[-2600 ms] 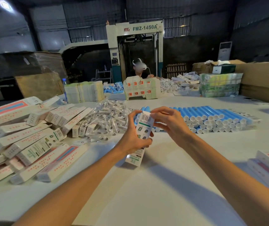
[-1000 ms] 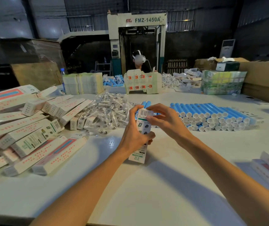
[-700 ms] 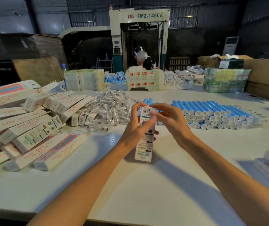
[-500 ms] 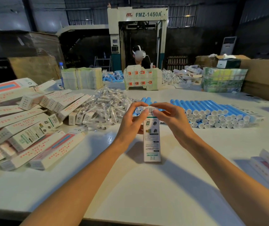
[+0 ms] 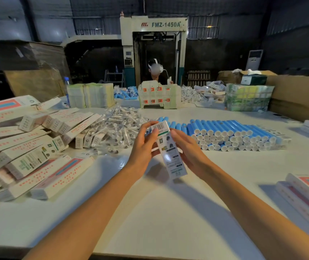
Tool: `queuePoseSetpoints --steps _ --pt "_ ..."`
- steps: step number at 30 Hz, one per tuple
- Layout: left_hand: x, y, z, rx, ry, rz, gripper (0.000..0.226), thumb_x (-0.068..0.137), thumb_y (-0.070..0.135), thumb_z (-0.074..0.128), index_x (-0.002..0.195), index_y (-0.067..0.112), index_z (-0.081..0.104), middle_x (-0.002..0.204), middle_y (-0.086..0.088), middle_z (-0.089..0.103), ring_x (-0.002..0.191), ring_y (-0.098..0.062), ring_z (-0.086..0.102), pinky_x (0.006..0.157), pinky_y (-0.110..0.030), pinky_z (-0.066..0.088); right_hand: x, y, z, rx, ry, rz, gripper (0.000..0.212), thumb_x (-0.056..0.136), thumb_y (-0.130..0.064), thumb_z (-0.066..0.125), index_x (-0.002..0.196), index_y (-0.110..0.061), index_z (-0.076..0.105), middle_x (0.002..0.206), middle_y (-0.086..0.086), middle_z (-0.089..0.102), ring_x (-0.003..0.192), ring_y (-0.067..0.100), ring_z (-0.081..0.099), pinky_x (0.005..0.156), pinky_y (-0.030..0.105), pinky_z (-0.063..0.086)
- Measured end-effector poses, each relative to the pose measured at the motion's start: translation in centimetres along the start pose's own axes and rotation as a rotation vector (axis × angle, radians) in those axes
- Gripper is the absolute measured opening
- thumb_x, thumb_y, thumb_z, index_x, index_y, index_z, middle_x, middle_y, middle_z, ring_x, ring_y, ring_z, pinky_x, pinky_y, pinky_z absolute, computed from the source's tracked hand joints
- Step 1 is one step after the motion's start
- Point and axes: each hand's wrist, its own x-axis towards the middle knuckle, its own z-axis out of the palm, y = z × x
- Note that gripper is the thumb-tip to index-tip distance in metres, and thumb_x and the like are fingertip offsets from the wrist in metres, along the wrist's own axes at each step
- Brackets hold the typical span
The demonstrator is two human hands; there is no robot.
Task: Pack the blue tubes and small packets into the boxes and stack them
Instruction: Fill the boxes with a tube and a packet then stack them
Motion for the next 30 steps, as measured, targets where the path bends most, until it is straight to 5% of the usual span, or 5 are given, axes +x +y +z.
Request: queuePoseSetpoints --steps 6,11,16,21,30 --pt "-0.2 -0.1 -0.5 -0.102 0.027 -0.019 0.017 0.11 0.022 0.058 0.119 0.033 0.067 0.114 -0.011 0.074 0.105 -0.023 0.07 0.084 -0.034 0.06 -1.2 -0.3 0.6 -0.007 -0.165 0.127 0.045 0.104 -0.064 0.04 0.126 -0.037 0.069 0.109 0.001 0.074 0.098 0.019 0.07 0.086 0.031 0.058" --pt "-0.5 -0.7 -0.4 0.27 -0.021 0.155 0.018 0.11 0.03 0.058 0.123 0.041 0.06 0.118 -0.002 0.072 0.114 -0.016 0.069 0.094 -0.04 0.061 -2.9 -1.6 -0.6 -0.123 -0.149 0.134 0.045 0.108 -0.054 0.041 0.13 -0.023 0.066 0.117 0.011 0.069 0.101 0.018 0.065 0.093 0.036 0.053" --pt "-1.4 -1.8 0.1 0.612 -0.186 0.232 0.059 0.103 0.025 0.07 0.15 0.046 0.041 0.133 0.009 0.062 0.116 -0.006 0.063 0.1 -0.032 0.054 -6.1 -4.6 -3.2 -0.519 0.055 0.071 0.045 0.108 -0.052 0.045 0.14 -0.023 0.059 0.111 -0.003 0.068 0.092 0.011 0.065 0.078 0.027 0.051" --pt "-2.8 -3.6 1.4 0.912 -0.473 0.322 0.05 0.098 0.006 0.072 0.12 0.05 0.065 0.11 0.02 0.068 0.1 -0.004 0.066 0.091 -0.037 0.057 -10.0 -8.8 -12.0 -0.922 0.346 0.024 0.052 0.108 -0.047 0.046 0.151 -0.017 0.047 0.139 0.011 0.057 0.112 0.025 0.06 0.092 0.042 0.051" --pt "-2.9 -4.1 1.0 0.961 -0.646 0.227 0.032 0.103 0.022 0.067 0.111 0.053 0.072 0.11 0.023 0.073 0.096 -0.005 0.069 0.089 -0.032 0.057 -22.1 -8.5 -29.3 -1.564 0.822 0.436 0.046 0.103 -0.039 0.058 0.14 -0.012 0.05 0.142 0.017 0.055 0.128 0.041 0.048 0.103 0.057 0.046"
